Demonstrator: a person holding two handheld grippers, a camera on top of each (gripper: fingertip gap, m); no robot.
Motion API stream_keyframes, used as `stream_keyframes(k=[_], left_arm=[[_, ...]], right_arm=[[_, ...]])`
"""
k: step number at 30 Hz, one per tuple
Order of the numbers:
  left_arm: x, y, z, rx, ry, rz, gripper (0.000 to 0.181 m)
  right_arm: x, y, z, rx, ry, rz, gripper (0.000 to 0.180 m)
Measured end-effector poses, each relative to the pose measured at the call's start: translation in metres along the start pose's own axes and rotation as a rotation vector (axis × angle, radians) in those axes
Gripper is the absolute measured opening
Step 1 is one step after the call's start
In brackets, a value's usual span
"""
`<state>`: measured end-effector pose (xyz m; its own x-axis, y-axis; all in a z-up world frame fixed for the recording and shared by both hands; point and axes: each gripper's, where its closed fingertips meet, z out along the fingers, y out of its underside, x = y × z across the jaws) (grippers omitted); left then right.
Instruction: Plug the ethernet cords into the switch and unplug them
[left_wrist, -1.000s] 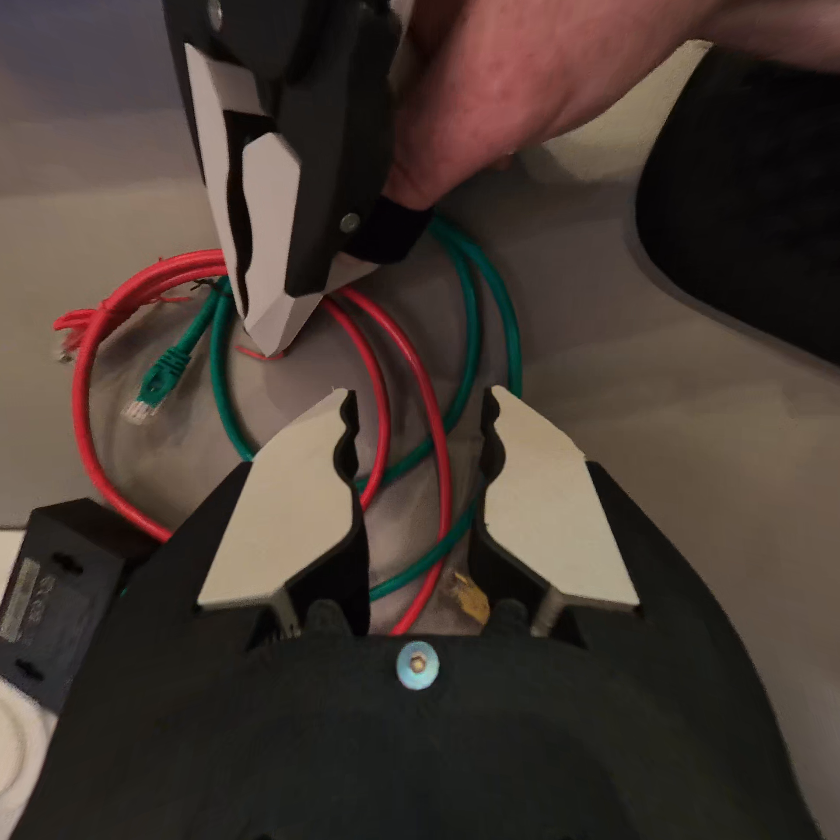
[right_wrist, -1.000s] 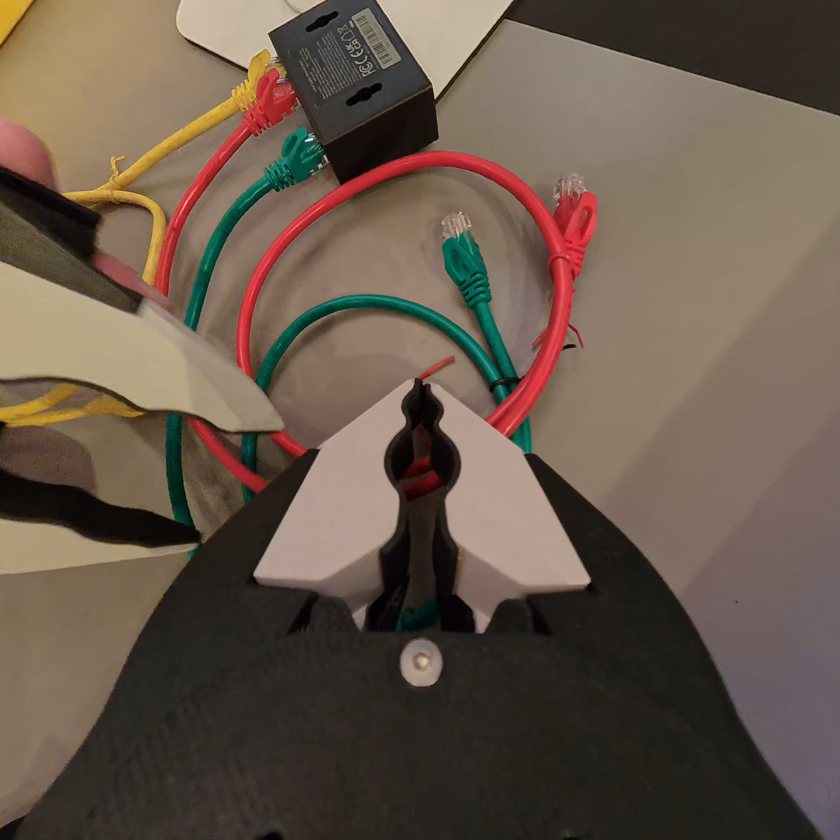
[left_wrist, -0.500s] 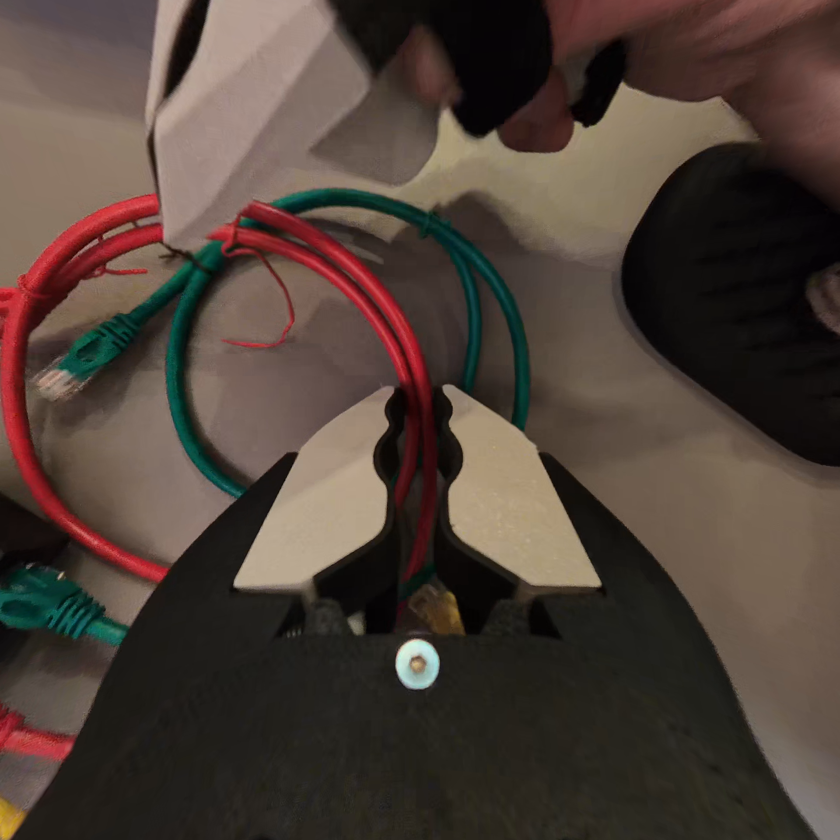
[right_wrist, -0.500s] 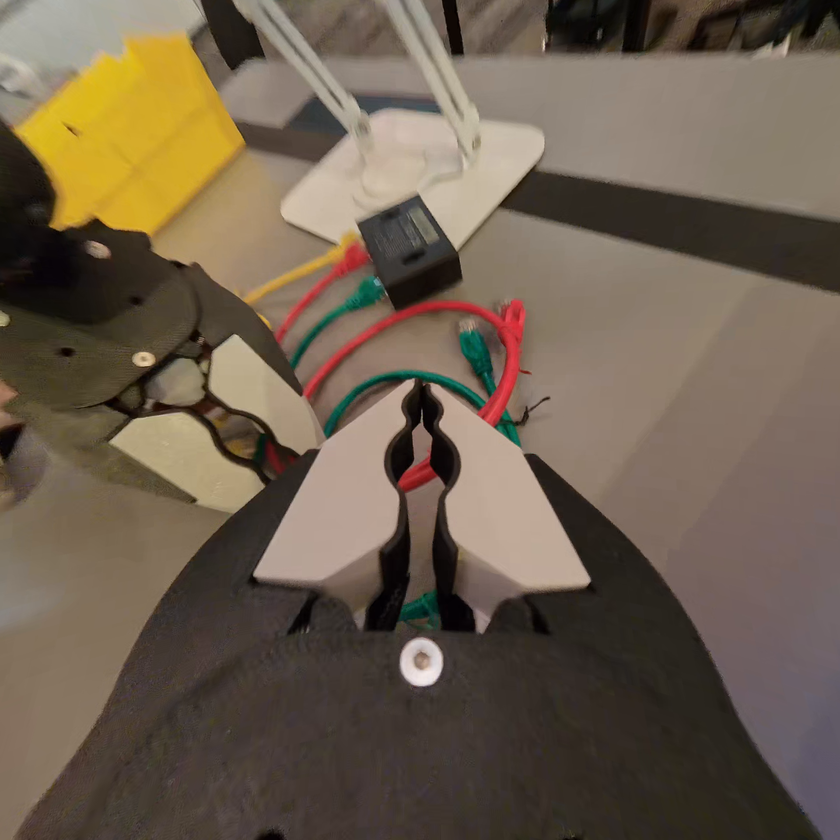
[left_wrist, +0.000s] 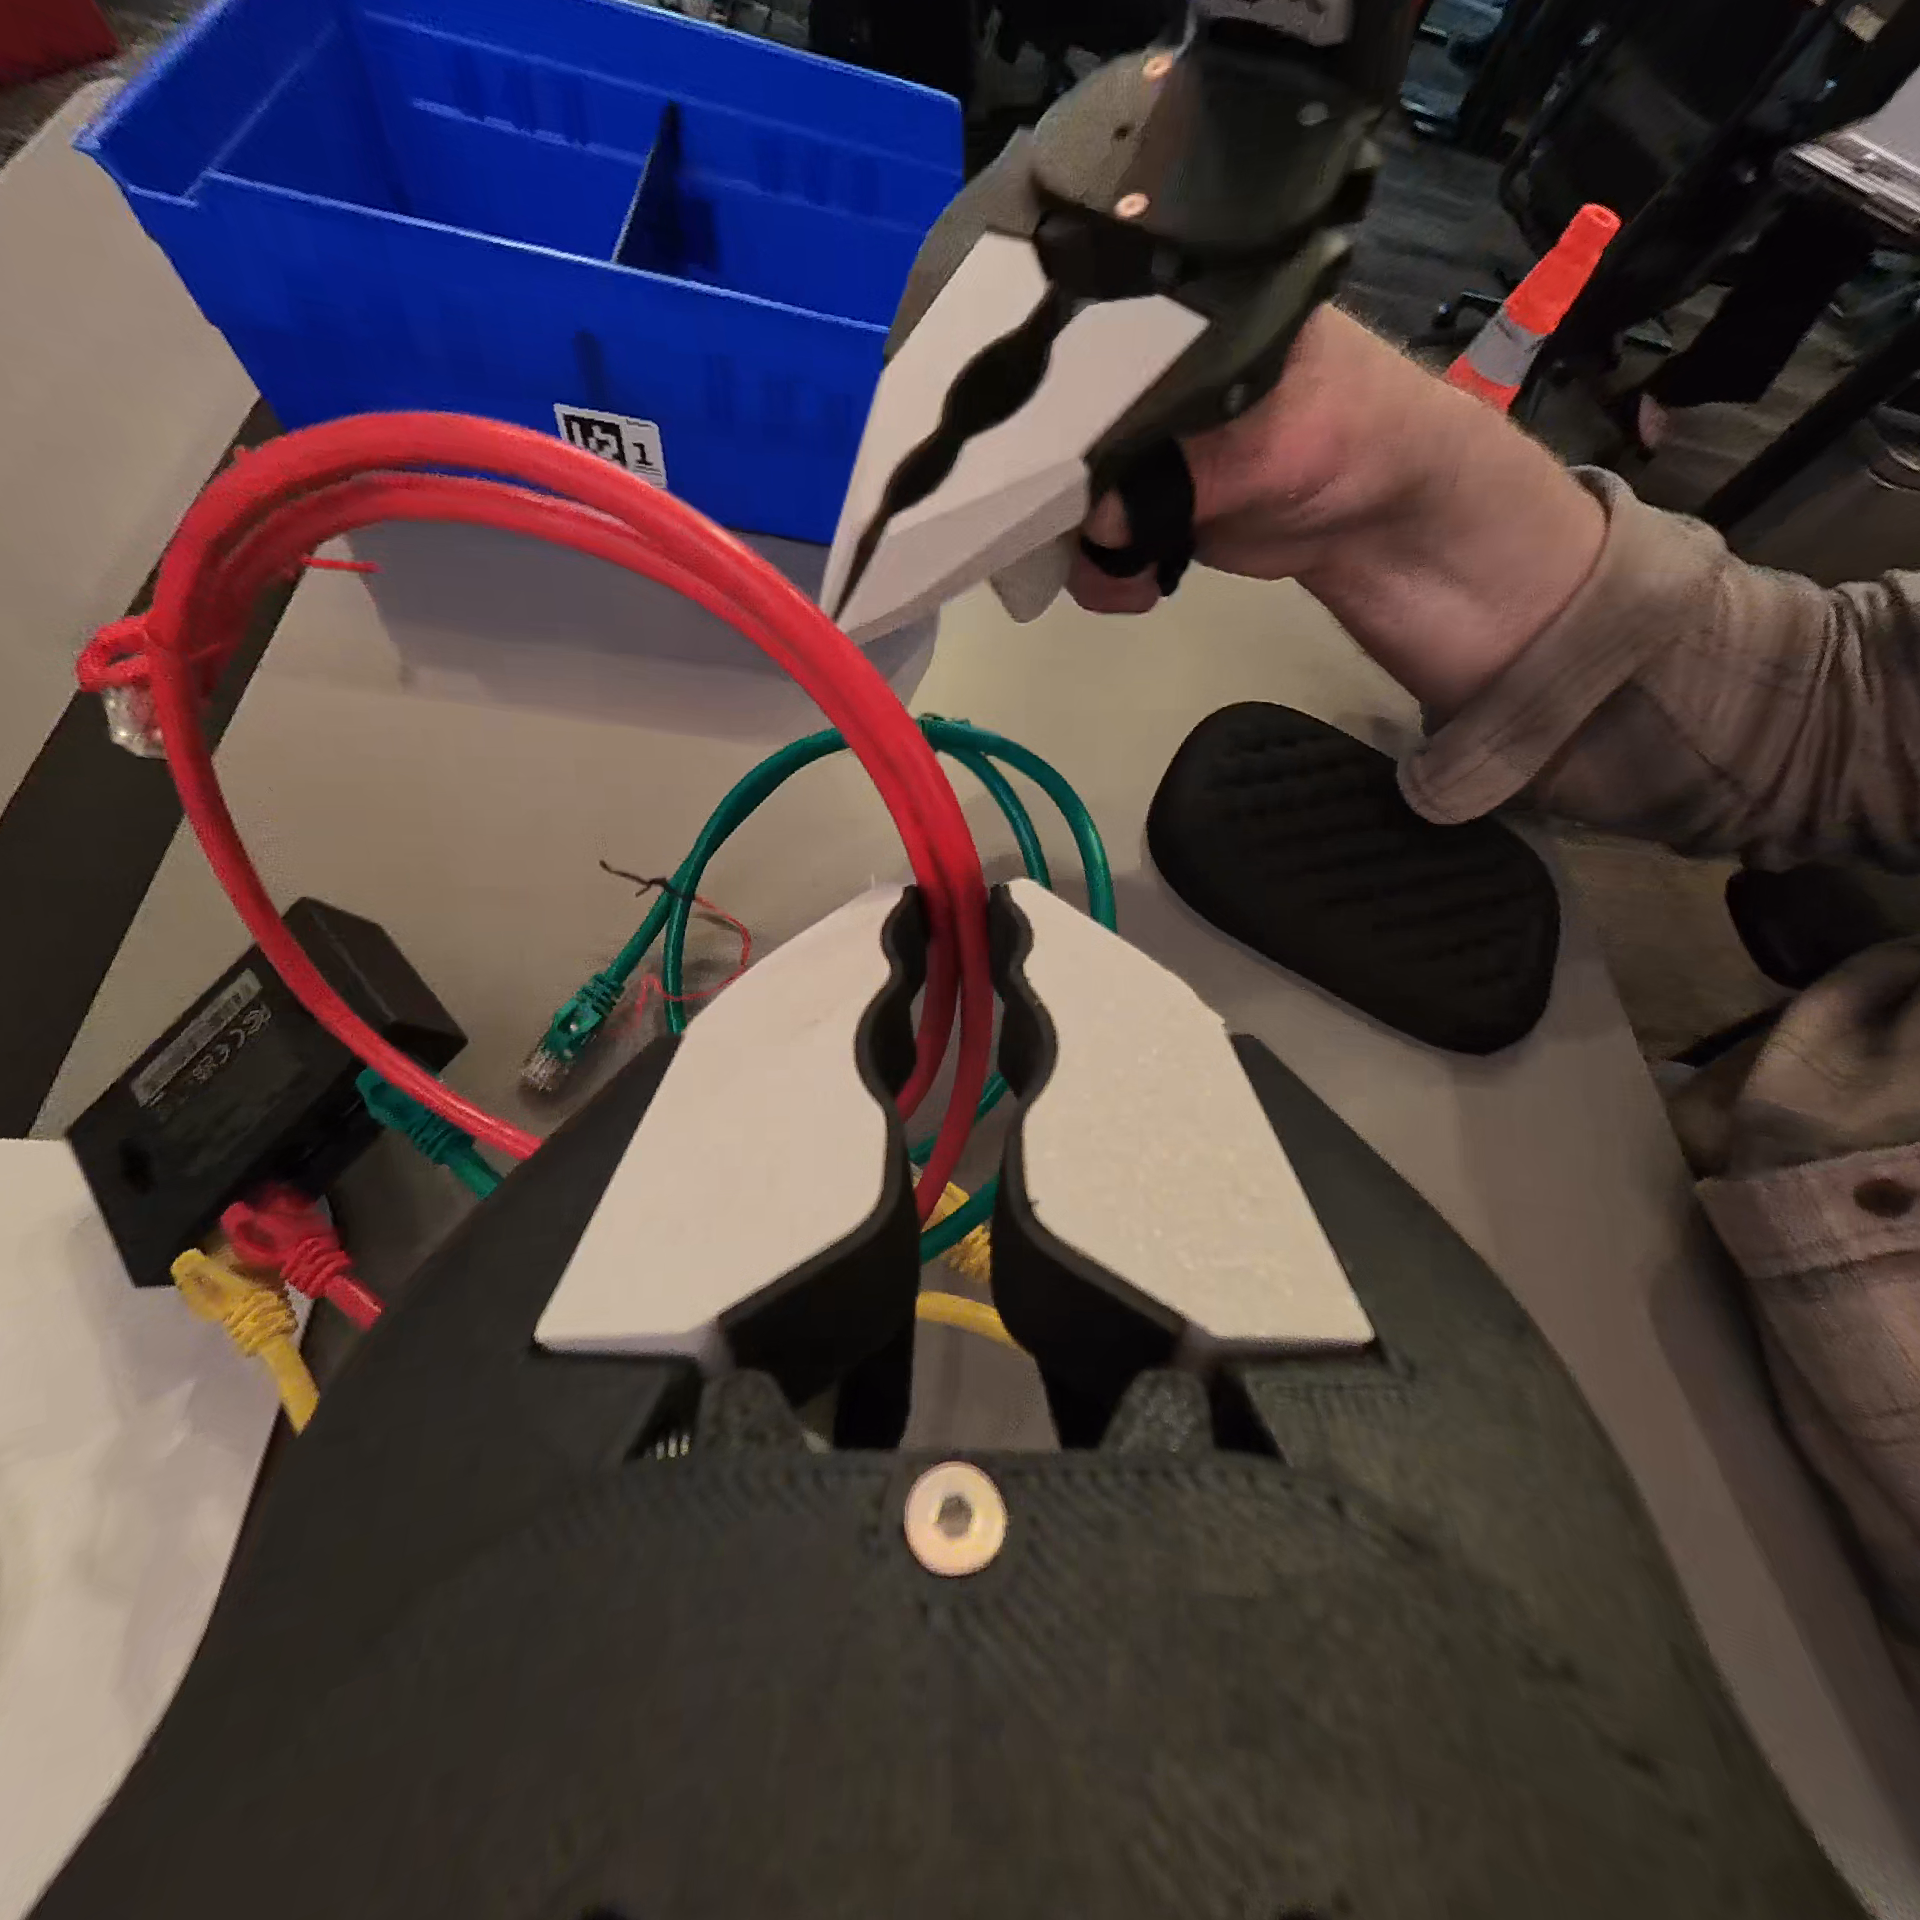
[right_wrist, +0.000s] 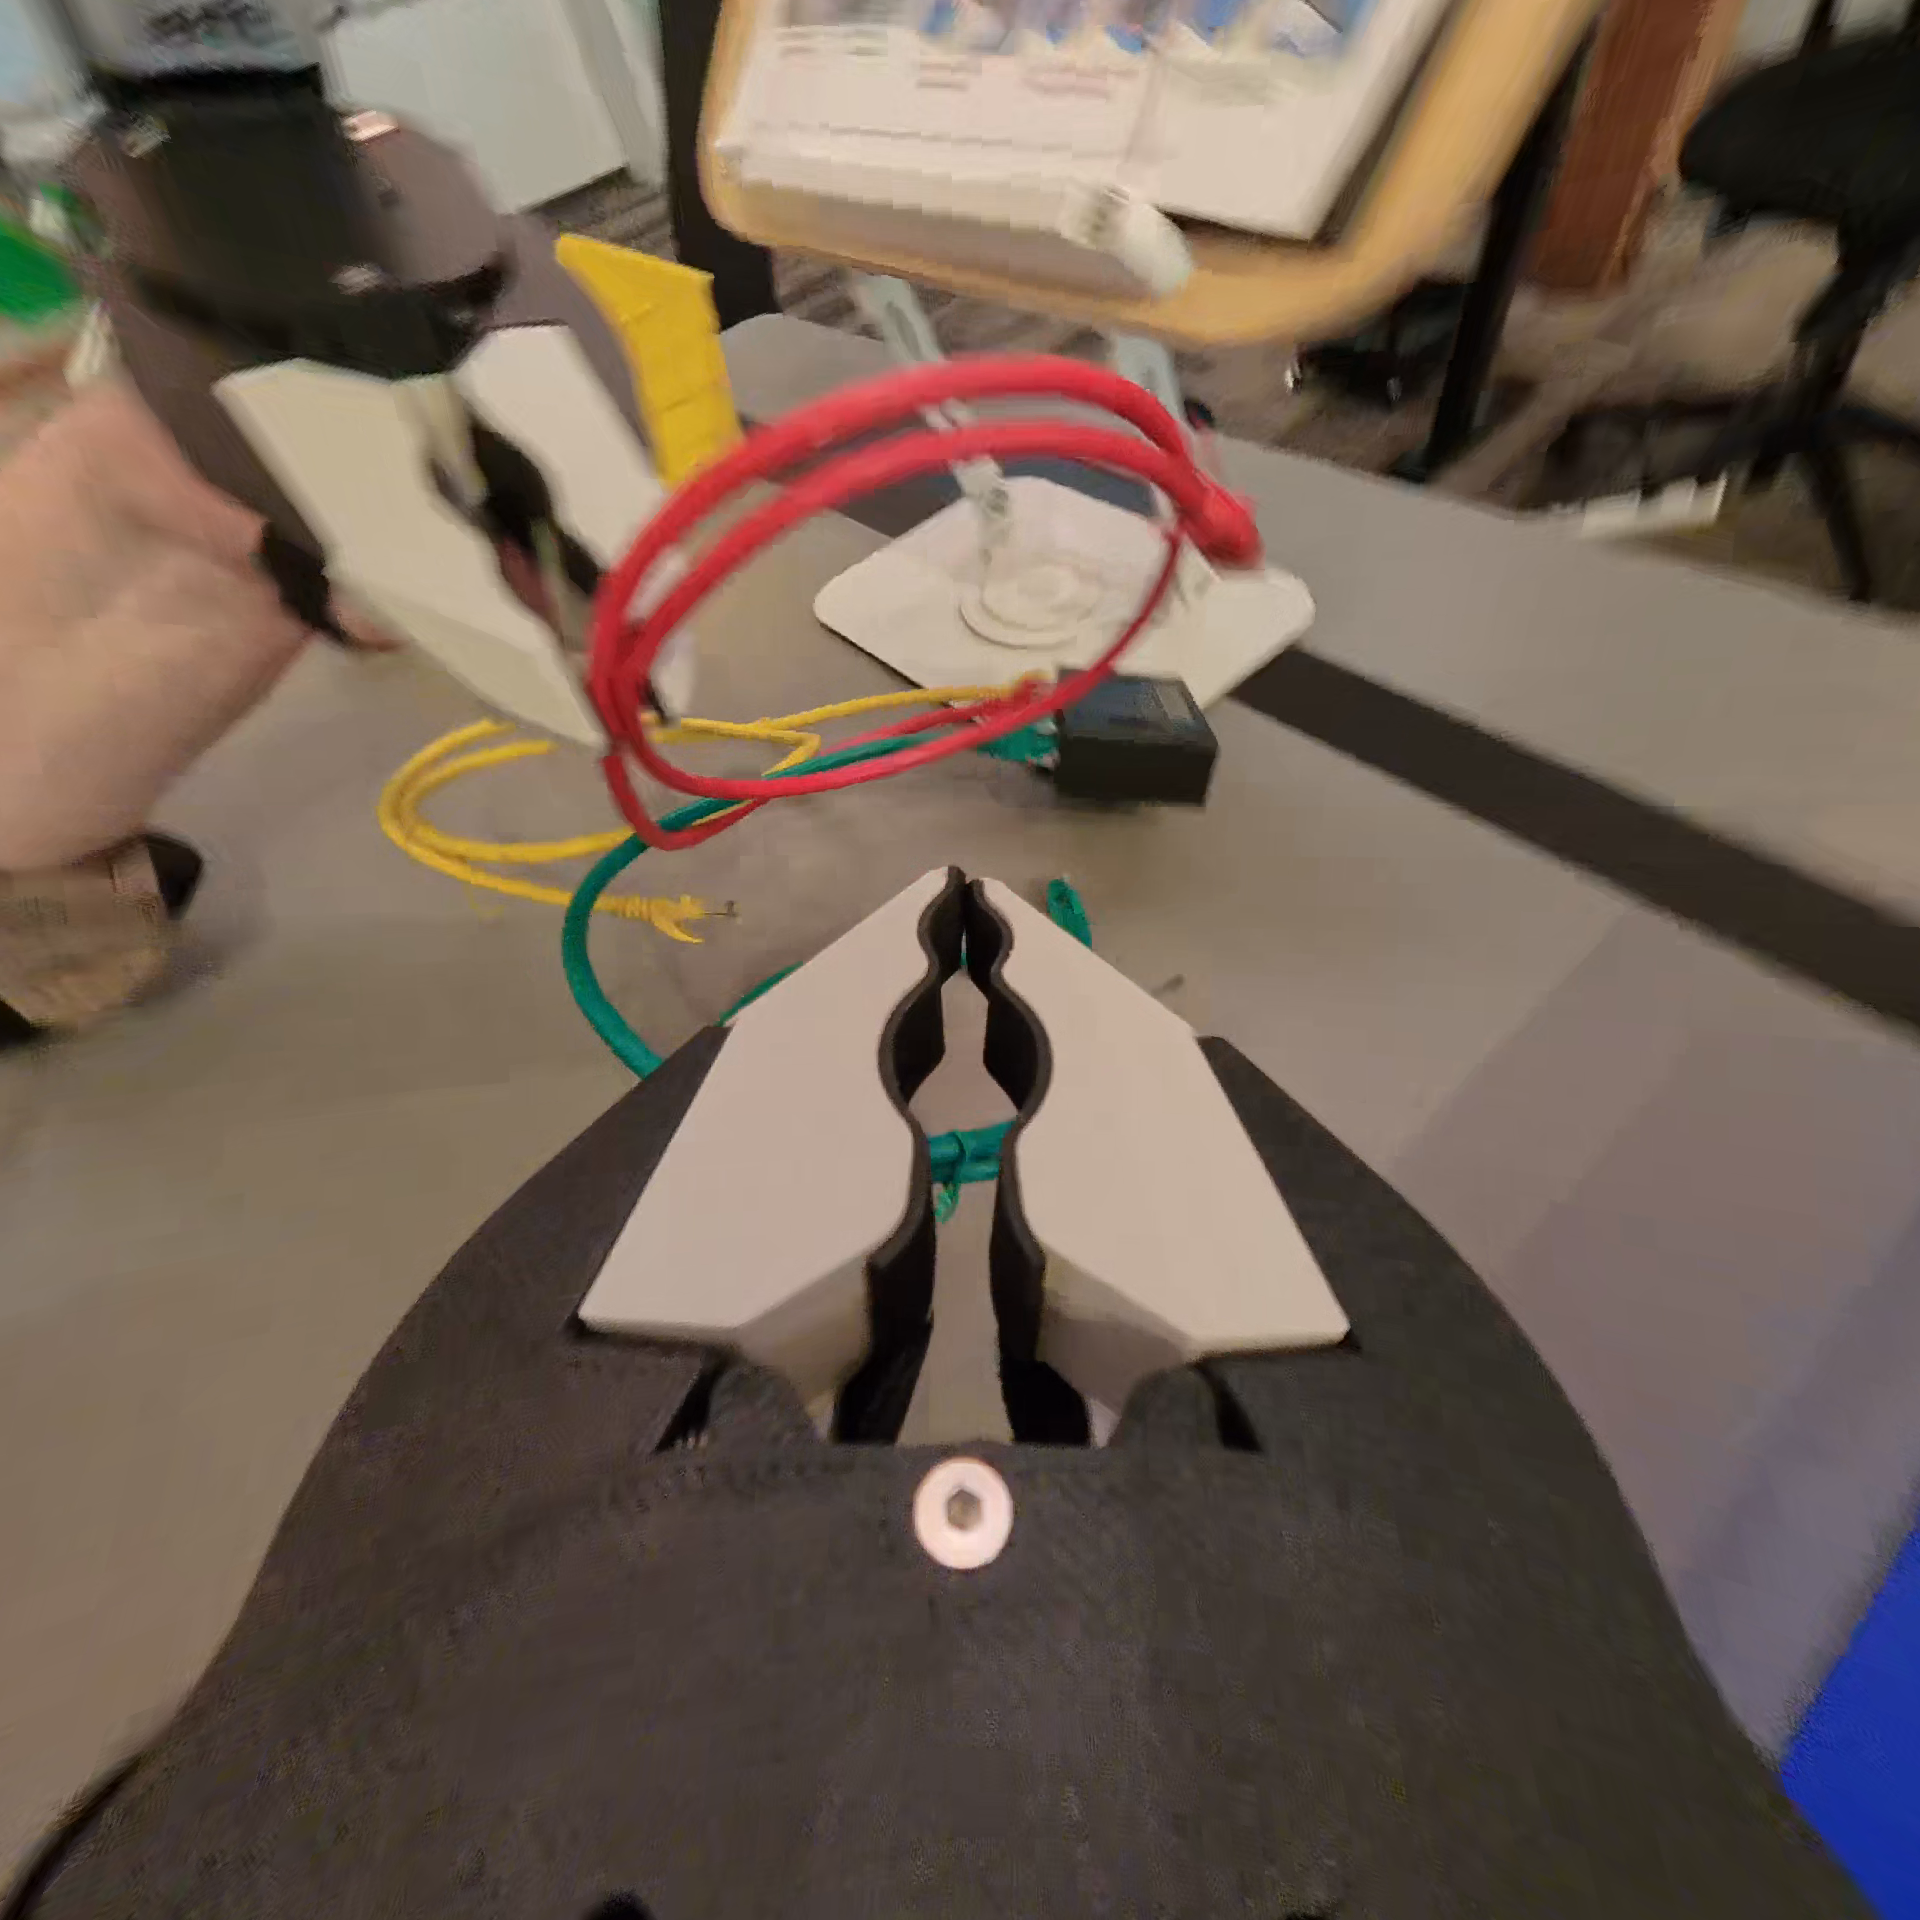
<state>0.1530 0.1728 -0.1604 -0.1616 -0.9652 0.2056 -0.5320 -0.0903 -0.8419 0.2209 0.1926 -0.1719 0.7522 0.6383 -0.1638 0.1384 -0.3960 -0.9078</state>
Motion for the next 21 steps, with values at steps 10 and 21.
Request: stream_keyframes(k=[10,21], left_arm=[[0.03,0.006,-0.008,-0.046,0.216,-0.031,0.012],[0.024,-0.014,-0.04,0.002,0.057,0.082,0.046]], right_arm=[[-0.053,-0.052,0.031,-0.142,0.44,-1.354,0.068],[-0.029,-0.078,0.039,-0.157,0.48,-1.186,0.002]])
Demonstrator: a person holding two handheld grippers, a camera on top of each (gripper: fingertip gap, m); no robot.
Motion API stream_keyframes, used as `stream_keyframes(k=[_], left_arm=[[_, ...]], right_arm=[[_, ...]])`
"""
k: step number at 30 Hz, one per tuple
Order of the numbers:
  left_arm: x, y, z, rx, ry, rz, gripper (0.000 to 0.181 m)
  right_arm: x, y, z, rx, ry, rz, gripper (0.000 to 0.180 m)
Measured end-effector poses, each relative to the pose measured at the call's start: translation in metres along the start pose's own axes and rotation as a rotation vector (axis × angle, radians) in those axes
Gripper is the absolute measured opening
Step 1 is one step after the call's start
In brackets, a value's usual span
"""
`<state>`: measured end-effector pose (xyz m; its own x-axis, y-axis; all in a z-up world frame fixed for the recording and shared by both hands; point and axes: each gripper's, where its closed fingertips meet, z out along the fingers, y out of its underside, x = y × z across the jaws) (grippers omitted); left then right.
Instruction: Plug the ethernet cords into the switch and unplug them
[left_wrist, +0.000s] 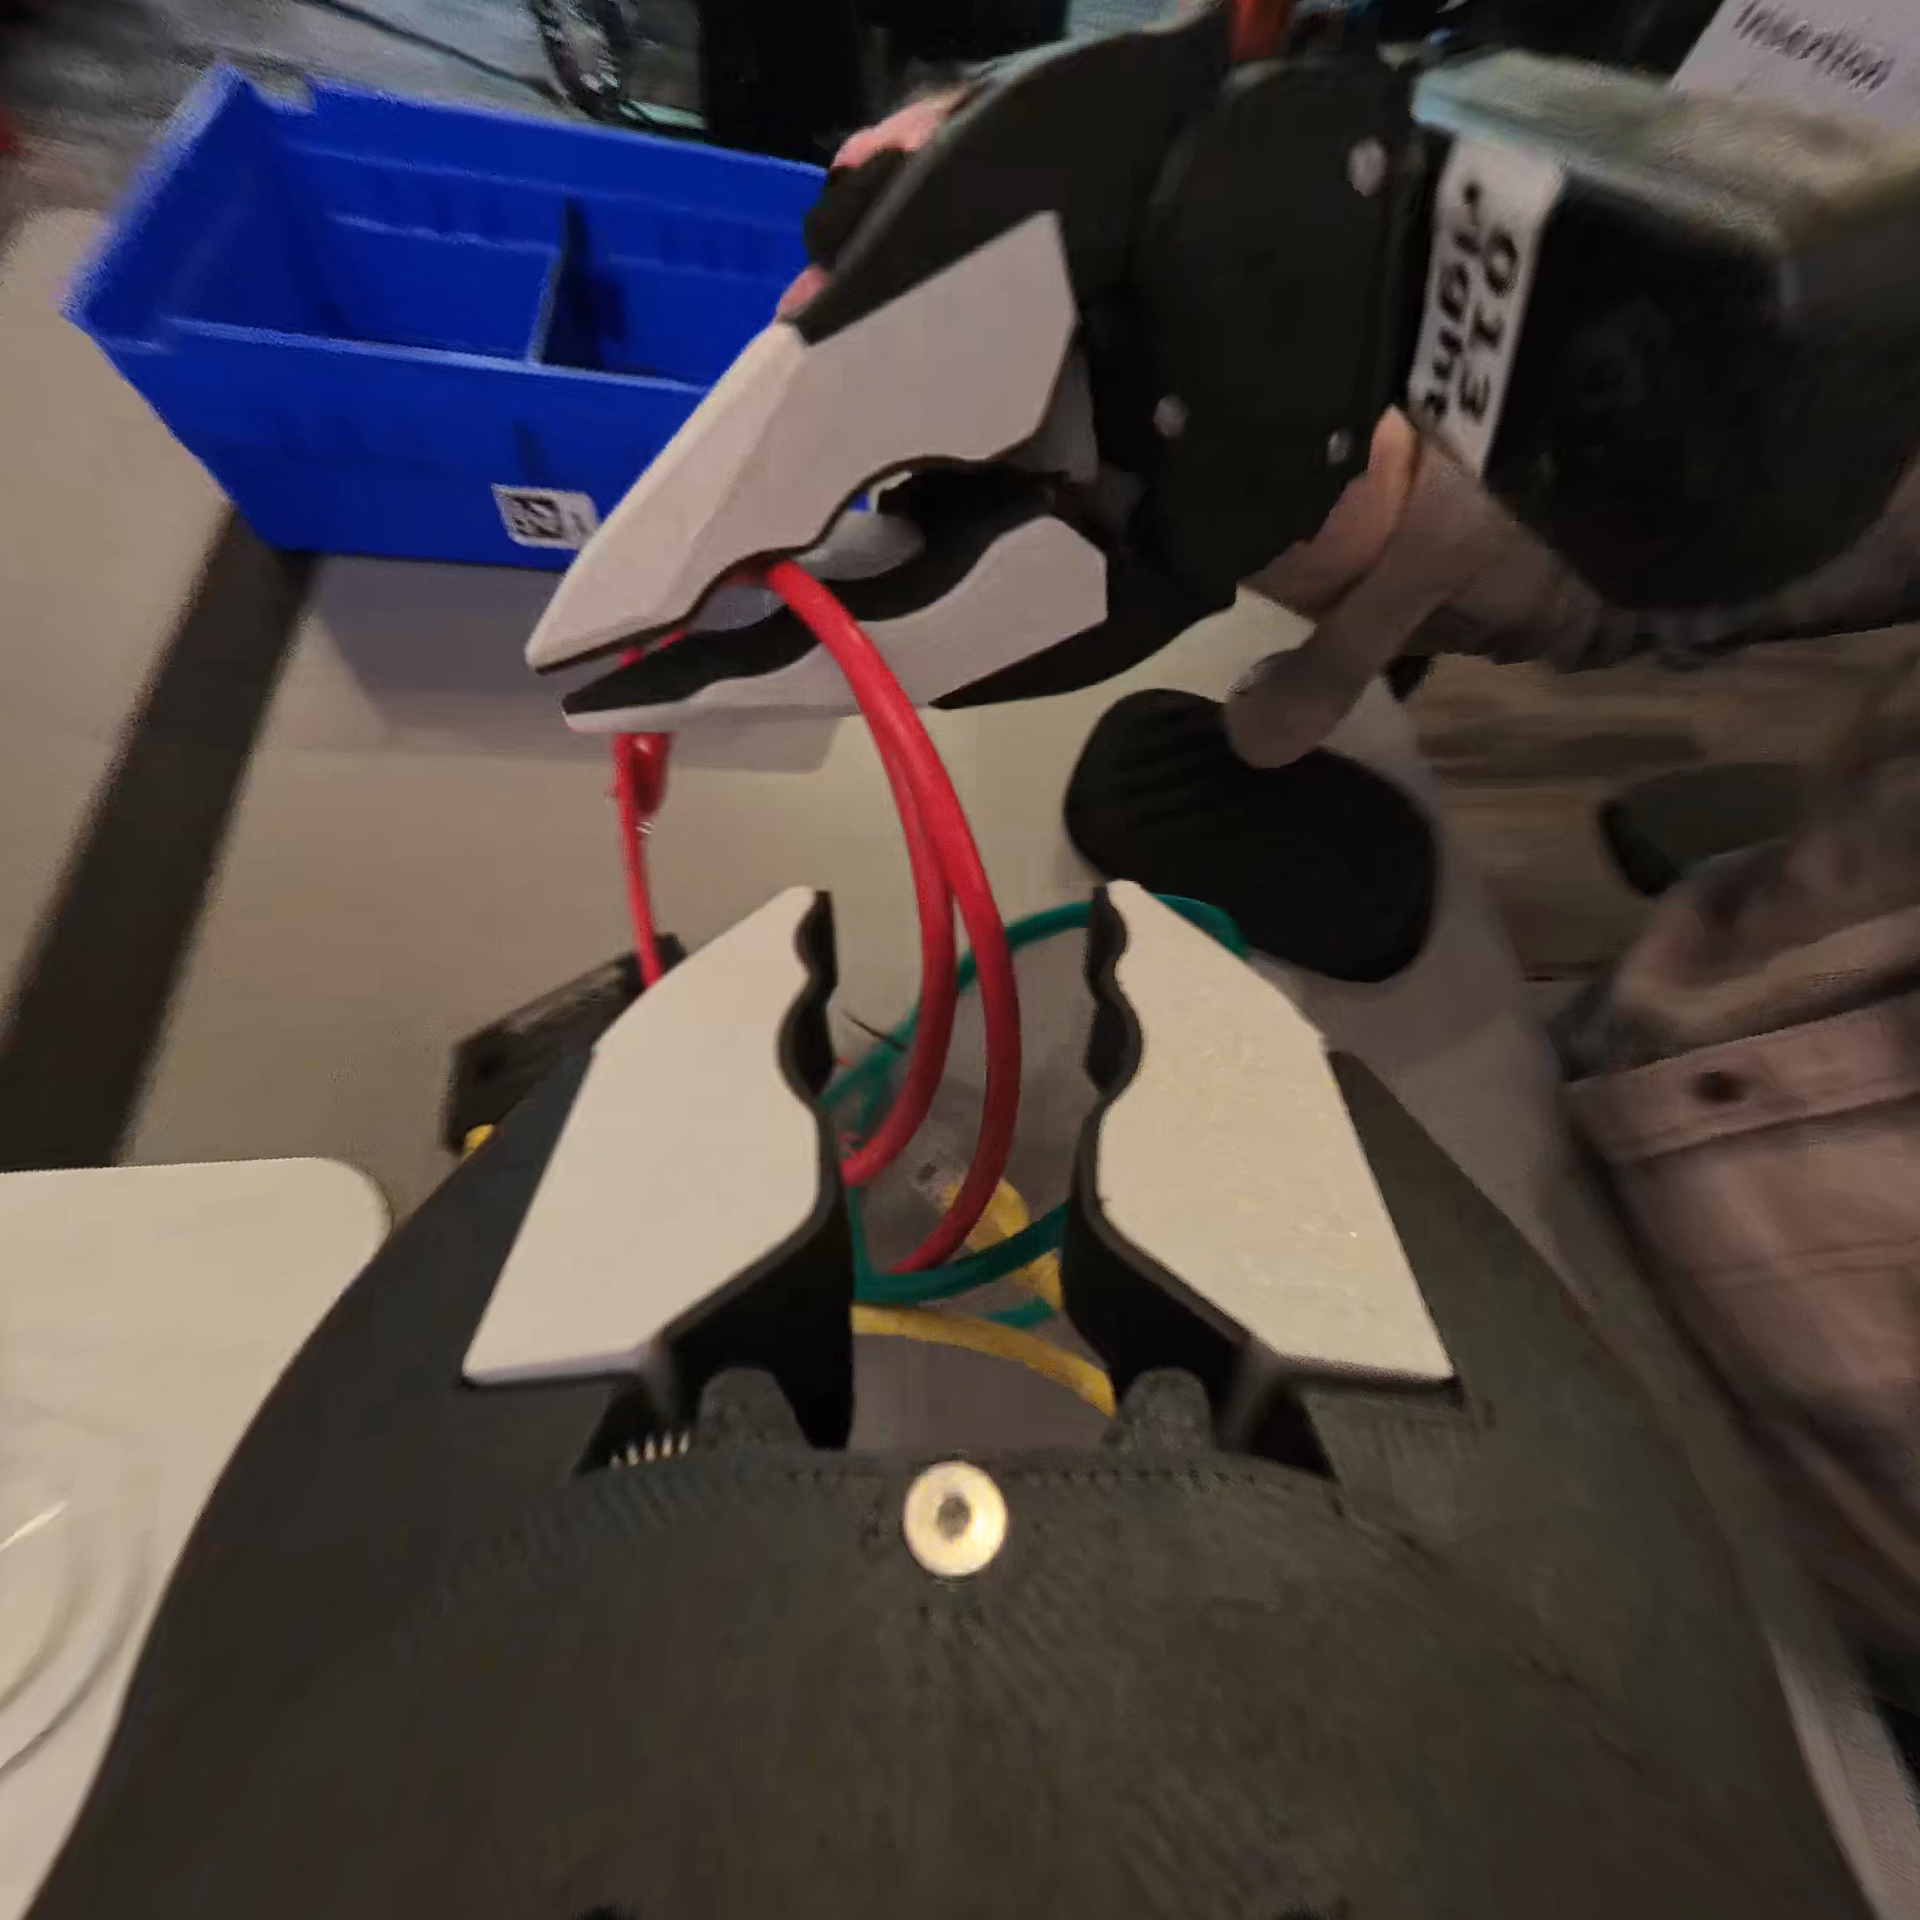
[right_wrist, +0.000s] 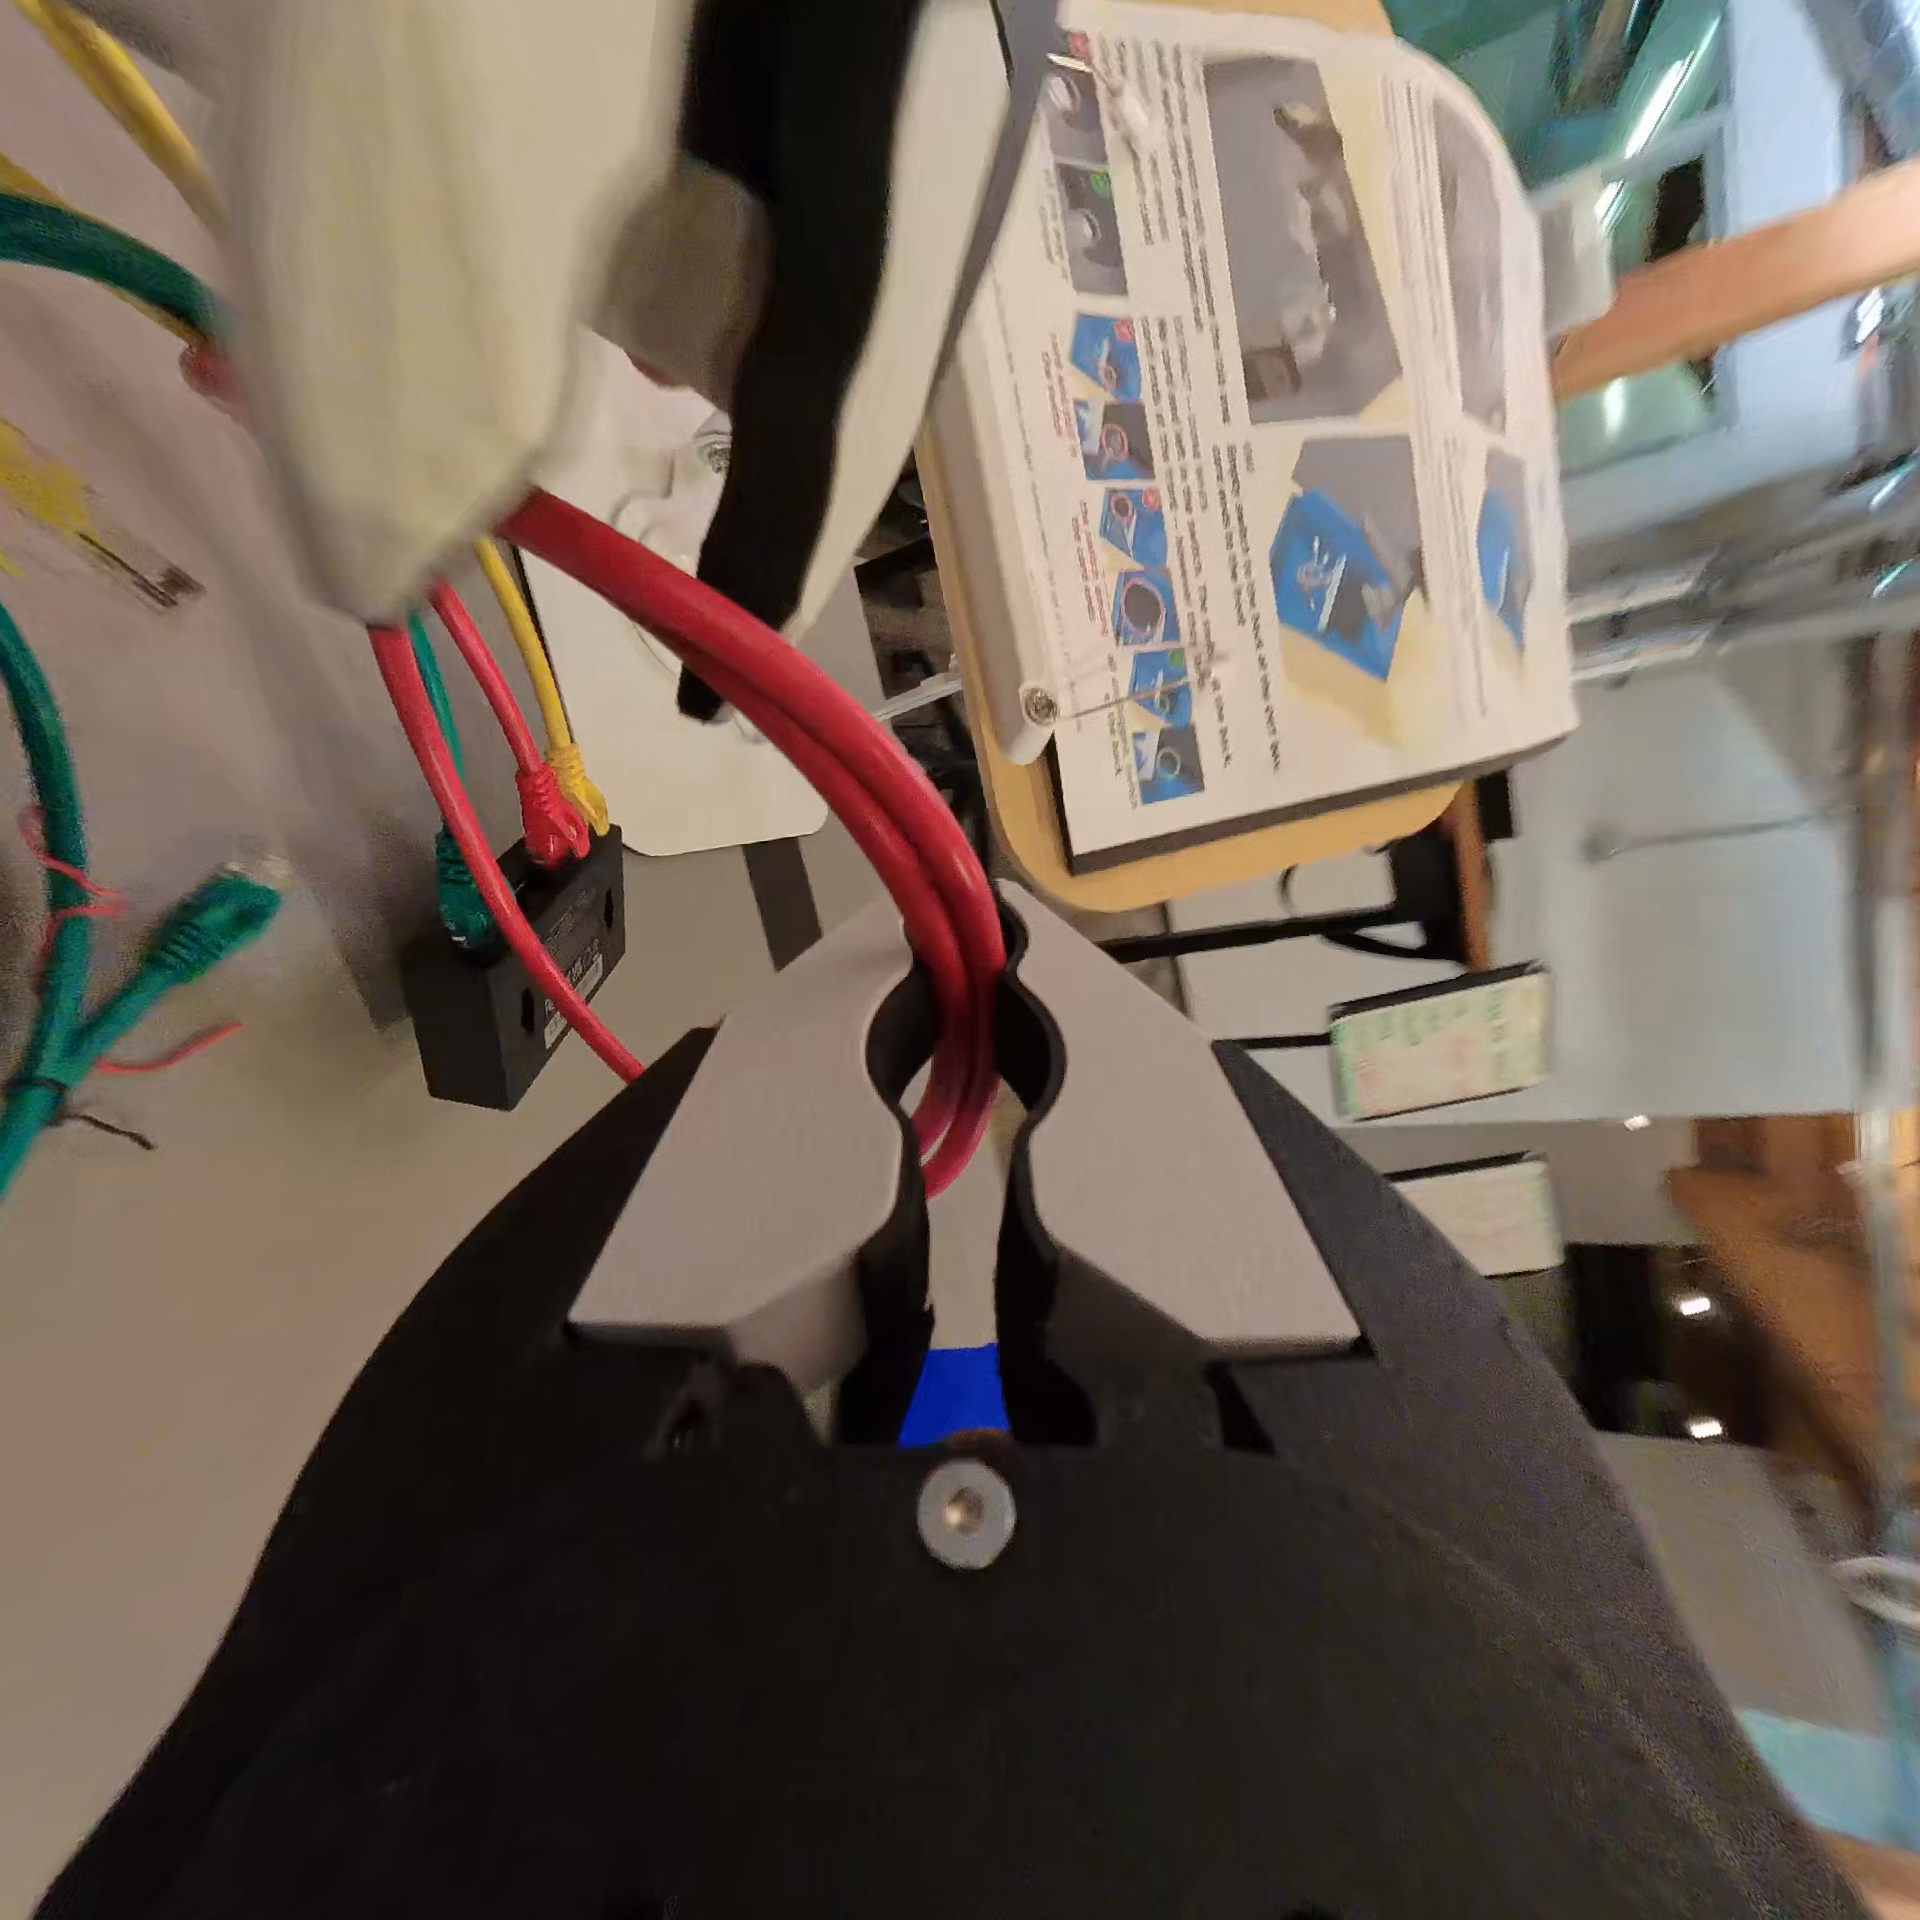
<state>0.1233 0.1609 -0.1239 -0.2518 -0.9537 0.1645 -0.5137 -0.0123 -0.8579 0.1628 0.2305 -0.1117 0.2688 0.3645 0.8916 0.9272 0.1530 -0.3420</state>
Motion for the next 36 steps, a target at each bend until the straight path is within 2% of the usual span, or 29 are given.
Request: stream_keyframes(k=[2,5,10,14,17,19,24,28,34,36], left_arm=[[-0.001,-0.004,-0.005,-0.025,-0.113,0.09,0.061],[-0.009,-0.002,-0.004,-0.103,-0.278,0.18,0.065],[-0.026,-0.007,-0.006,-0.158,-0.509,0.267,0.042],[-0.032,-0.003,-0.005,-0.104,-0.493,0.201,0.028],[-0.04,-0.005,-0.012,-0.049,-0.573,0.215,0.015],[-0.042,0.0,-0.01,-0.064,-0.589,0.215,0.005],[-0.051,0.001,-0.014,-0.041,-0.65,0.208,0.006],[-0.059,-0.005,-0.025,-0.011,-0.698,0.215,0.005],[-0.069,-0.015,-0.047,-0.035,-0.776,0.286,0.005],[-0.068,-0.022,-0.054,-0.048,-0.792,0.34,0.005]], right_arm=[[0.007,0.003,0.001,0.001,-0.018,0.099,0.002],[0.016,0.009,0.004,0.008,-0.044,0.275,0.002],[0.005,0.011,0.009,-0.001,-0.131,0.484,0.002],[0.0,0.007,0.006,0.072,-0.168,0.687,0.0],[0.001,0.008,0.002,0.129,-0.187,0.852,0.0],[-0.004,0.008,0.003,0.129,-0.189,0.853,0.0],[-0.007,0.01,0.005,0.13,-0.193,0.826,0.0],[0.011,0.007,-0.001,0.16,-0.153,0.807,0.022],[0.045,0.009,-0.043,0.176,-0.032,0.734,0.028],[0.043,-0.002,-0.062,0.225,-0.084,0.71,0.023]])
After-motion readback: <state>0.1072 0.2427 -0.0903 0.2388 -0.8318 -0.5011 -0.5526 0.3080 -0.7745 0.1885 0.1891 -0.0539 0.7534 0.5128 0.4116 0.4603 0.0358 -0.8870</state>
